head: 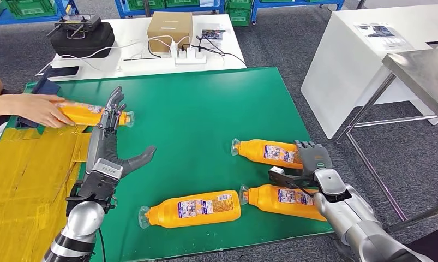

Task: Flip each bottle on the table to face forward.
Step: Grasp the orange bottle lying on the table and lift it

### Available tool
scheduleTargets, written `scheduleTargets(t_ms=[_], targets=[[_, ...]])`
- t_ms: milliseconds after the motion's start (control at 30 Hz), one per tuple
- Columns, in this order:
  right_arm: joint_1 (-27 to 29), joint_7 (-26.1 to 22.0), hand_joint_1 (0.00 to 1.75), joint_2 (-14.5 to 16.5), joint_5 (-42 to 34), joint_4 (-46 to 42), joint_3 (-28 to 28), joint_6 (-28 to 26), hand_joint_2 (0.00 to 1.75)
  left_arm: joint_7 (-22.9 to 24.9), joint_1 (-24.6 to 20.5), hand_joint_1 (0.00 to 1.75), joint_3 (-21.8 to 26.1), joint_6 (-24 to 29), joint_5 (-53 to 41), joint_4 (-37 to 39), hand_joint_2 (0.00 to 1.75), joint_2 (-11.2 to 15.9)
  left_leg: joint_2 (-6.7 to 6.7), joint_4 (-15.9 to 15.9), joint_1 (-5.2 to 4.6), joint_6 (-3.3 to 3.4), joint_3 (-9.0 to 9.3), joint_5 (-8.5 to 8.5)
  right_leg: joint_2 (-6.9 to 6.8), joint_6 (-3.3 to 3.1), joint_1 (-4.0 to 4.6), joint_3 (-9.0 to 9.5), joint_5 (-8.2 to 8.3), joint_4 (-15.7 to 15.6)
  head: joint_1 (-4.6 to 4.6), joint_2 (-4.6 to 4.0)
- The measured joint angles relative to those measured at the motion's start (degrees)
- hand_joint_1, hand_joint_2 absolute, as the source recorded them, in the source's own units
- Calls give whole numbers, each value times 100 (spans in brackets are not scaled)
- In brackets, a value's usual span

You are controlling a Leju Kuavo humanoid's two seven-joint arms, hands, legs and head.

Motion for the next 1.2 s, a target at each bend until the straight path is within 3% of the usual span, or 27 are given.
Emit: scheduleTargets(t_ms=[967,1033,1133,1200], targets=[[-30,-35,175,46,-40,67,9,-42,175,3,9,0,0,-8,1,-3,175,1,2,-1,3,-1,11,0,2,-1,7,32,0,1,0,0],[208,-380,175,291,-502,-391,-141,-405,175,47,102,0,-1,-119,20,-55,175,-2,-4,-4,20,-20,4,6,0,-6,24,80,2,4,9,0],[1099,-1455,175,995,-2277,-2351,-622,-1402,175,121,416,0,-23,-311,56,-226,175,-10,2,0,35,-47,-31,23,8,-14,41,49,63,13,54,0],[1430,-1812,175,1388,-3254,-3360,-709,-1741,175,132,513,0,-78,-338,53,-283,175,-21,-19,1,25,-38,-79,58,-12,-14,25,-43,84,30,-1,0]])
